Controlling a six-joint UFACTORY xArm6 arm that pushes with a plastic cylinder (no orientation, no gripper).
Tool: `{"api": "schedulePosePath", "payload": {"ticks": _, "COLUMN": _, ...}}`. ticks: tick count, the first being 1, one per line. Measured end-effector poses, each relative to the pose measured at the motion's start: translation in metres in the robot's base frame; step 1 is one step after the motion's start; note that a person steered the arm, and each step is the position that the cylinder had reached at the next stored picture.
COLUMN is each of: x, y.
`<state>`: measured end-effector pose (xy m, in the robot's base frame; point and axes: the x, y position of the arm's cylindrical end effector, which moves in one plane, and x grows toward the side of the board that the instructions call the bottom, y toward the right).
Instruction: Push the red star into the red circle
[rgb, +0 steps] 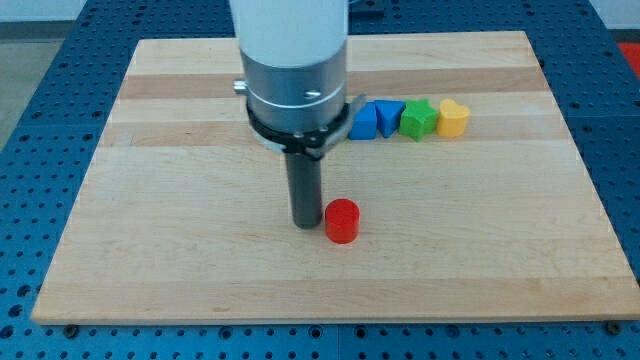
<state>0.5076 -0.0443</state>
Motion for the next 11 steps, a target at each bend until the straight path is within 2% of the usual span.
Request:
{"api": "schedulePosePath", "payload": {"ticks": 1, "x": -0.022, "y": -0.010}}
{"api": "schedulePosePath", "payload": {"ticks": 3, "x": -0.020, "y": 0.104}}
{"api": "schedulePosePath", "payload": {"ticks": 4, "x": 0.005, "y": 0.119}}
{"api": "schedulePosePath", "payload": {"ticks": 7, "x": 0.004, "y": 0.050}}
{"api": "schedulePosePath", "payload": {"ticks": 10, "x": 0.040, "y": 0.050}}
{"api": "schedulePosePath", "payload": {"ticks": 11, "x": -0.008, "y": 0.033}}
